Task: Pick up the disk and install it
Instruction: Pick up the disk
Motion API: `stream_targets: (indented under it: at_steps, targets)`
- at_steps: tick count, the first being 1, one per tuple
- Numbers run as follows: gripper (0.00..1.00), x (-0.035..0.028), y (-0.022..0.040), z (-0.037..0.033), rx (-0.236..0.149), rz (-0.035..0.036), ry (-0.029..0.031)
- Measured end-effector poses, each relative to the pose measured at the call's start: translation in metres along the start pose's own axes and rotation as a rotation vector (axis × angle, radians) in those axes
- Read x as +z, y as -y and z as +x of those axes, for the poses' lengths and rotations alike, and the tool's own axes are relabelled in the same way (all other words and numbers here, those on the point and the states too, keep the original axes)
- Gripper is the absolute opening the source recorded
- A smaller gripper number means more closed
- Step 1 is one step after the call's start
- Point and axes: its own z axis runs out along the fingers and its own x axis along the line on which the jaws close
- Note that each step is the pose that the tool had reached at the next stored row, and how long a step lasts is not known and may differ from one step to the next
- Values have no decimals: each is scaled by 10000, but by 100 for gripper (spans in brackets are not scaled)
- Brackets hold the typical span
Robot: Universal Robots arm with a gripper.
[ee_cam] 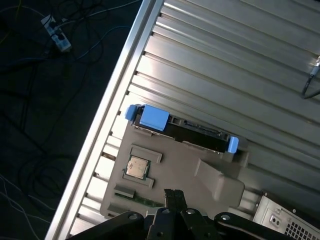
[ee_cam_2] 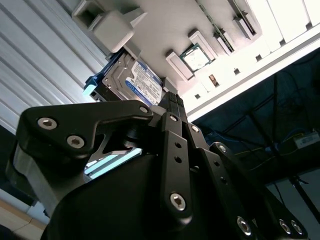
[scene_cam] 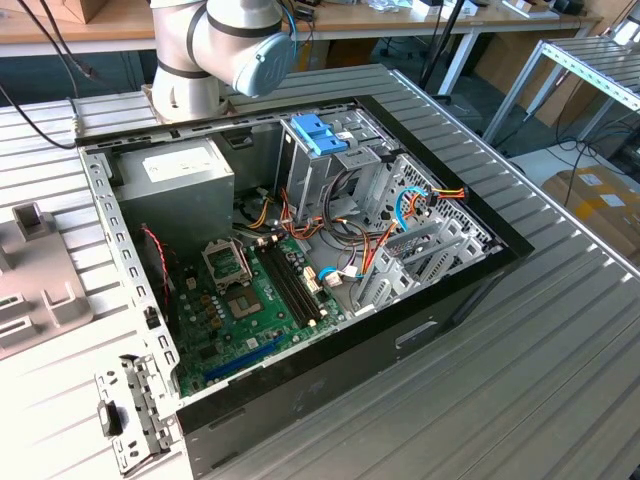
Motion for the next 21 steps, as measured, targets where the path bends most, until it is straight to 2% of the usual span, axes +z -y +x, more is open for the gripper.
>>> stream_targets:
  at_steps: [21]
  targets:
    - [11, 1, -1, 0, -1040, -20, -27]
